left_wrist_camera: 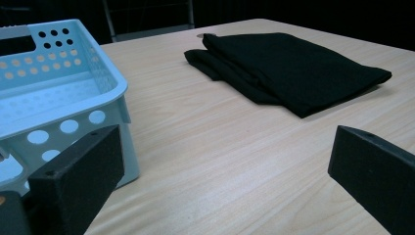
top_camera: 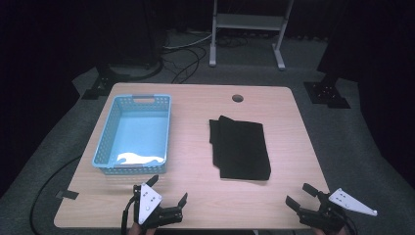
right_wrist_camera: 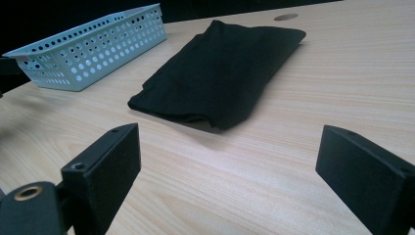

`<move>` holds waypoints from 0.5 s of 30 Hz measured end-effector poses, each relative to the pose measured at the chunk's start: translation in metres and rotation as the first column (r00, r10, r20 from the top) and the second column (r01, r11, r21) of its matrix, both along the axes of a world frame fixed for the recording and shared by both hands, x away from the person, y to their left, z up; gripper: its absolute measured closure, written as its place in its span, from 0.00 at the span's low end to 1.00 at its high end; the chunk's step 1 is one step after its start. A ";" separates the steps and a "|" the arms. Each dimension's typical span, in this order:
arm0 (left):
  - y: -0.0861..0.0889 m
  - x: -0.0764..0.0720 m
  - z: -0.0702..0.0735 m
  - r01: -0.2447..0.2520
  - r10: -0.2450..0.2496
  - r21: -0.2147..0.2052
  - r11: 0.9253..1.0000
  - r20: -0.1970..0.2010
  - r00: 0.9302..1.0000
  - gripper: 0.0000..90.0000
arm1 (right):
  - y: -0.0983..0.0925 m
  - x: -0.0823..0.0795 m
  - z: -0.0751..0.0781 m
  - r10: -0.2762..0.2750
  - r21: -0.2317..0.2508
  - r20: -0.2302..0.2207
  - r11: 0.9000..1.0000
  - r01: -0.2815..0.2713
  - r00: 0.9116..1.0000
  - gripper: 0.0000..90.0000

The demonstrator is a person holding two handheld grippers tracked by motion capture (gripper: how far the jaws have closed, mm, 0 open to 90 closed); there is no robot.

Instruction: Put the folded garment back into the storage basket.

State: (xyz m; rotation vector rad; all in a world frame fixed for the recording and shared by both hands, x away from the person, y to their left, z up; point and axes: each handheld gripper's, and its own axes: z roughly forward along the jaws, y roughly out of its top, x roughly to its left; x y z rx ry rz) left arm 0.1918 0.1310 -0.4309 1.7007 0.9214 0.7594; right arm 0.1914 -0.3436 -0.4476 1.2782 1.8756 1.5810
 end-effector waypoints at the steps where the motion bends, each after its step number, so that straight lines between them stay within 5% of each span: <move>1: 0.000 0.000 0.000 -0.001 0.001 -0.002 1.000 0.000 1.000 0.00 | 0.001 0.000 0.000 0.002 0.000 0.000 1.000 -0.002 1.000 0.11; 15: 0.003 -0.001 0.001 -0.007 0.008 -0.010 1.000 0.005 1.000 0.00 | 0.010 -0.001 0.002 0.010 -0.014 0.009 1.000 -0.010 1.000 0.11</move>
